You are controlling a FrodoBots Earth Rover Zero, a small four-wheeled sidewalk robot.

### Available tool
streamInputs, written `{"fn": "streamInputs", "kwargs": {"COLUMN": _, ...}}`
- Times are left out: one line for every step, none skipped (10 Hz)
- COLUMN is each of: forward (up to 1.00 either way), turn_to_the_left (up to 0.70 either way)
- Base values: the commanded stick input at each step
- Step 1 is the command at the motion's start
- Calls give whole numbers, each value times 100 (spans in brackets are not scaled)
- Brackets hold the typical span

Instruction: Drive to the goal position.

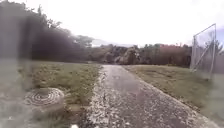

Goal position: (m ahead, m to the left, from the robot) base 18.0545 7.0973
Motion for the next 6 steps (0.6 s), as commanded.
{"fn": "streamInputs", "kwargs": {"forward": 100, "turn_to_the_left": 0}}
{"fn": "streamInputs", "kwargs": {"forward": 100, "turn_to_the_left": 0}}
{"fn": "streamInputs", "kwargs": {"forward": 100, "turn_to_the_left": 0}}
{"fn": "streamInputs", "kwargs": {"forward": 100, "turn_to_the_left": 0}}
{"fn": "streamInputs", "kwargs": {"forward": 100, "turn_to_the_left": 0}}
{"fn": "streamInputs", "kwargs": {"forward": 100, "turn_to_the_left": 0}}
